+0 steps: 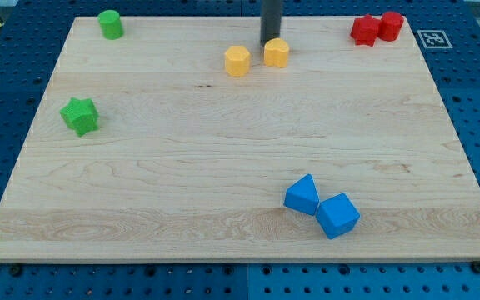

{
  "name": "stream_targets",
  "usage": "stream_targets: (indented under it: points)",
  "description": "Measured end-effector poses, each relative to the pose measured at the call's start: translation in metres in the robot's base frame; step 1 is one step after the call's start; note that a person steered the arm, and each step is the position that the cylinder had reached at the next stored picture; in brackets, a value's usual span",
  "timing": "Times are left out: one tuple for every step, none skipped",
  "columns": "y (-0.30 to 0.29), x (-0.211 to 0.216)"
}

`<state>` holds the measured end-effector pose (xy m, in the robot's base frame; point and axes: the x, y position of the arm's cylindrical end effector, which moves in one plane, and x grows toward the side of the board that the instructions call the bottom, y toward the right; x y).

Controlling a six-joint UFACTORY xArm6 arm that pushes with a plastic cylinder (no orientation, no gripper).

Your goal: Move arm at bottom right corner

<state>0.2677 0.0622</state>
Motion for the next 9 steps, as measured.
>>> stream_targets:
  points:
    - [0.014, 0.017]
    - [-0.010, 0.021]
    - [0.012, 0.025]
    - [0.058, 0.043]
    - [0.075, 0.072]
    - [0.058, 0.073]
    - [0.039, 0.073]
    - [0.039, 0.076]
    - [0.041, 0.083]
